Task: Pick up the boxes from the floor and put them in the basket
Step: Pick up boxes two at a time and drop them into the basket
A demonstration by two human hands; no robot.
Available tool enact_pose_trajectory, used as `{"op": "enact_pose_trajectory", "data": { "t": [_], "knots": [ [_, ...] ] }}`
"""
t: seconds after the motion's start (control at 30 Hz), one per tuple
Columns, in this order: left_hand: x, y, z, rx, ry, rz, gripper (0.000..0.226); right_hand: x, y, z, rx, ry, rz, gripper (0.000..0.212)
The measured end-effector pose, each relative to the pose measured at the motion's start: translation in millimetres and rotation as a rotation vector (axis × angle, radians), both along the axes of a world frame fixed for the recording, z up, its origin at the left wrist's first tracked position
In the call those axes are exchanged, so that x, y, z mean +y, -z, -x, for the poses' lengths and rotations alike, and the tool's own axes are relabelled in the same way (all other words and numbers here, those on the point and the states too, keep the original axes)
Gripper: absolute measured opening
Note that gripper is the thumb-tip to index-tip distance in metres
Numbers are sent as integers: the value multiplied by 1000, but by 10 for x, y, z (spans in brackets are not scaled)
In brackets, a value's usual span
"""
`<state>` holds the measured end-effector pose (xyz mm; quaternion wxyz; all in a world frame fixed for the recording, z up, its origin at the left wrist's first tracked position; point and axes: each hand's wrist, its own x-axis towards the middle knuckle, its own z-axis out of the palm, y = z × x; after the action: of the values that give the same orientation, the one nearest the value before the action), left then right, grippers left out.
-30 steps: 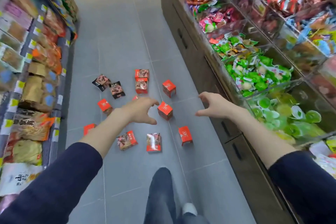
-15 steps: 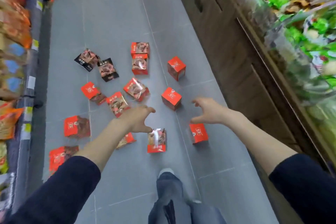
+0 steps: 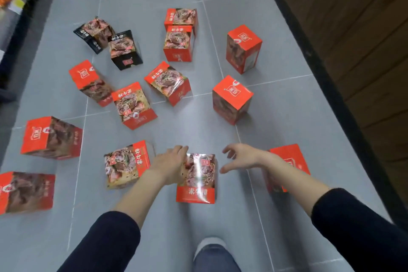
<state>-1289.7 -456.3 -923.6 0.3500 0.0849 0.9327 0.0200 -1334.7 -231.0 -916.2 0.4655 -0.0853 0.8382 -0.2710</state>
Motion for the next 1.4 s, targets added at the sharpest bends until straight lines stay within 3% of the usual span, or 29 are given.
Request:
{"op": "enact_pose_trajectory", "data": {
  "t": [0.17,0.27,0.43,0.57,0.73,0.83,0.9,1.03,1.13,1.23,1.4],
  "knots": [
    [-72,466,74,-137,-29,-41,117,-179,610,-14,-91,113,45,76],
    [-52,655,139,-162,-80,-106,115,-254,789,33,-93,129,57,78],
    [-88,746,56,-29,-102,-189,103,-280,935,109,-202,230,95,81],
    [-95,662,-224,87,-128,-274,105,-343,982,38,-368,327,151,101],
    [-70,489,-559,219,-151,-239,104,-513,913,-48,-347,229,190,51],
    [-120,376,-564,290,-51,-139,105,-548,817,-98,-262,154,222,42],
    [-159,254,-419,245,-10,-128,111,-549,729,-129,-159,103,215,57],
    [-57,-43,-31,-17,2,-175,123,-516,480,-140,54,-15,196,89],
    [111,-149,127,-146,-30,-236,103,-428,248,-131,119,-39,224,89],
    [260,-214,215,-204,-55,-317,85,-259,84,-129,102,25,246,86],
    [474,-321,329,-235,-40,-349,87,241,-188,-171,-64,225,325,100]
  ]
}}
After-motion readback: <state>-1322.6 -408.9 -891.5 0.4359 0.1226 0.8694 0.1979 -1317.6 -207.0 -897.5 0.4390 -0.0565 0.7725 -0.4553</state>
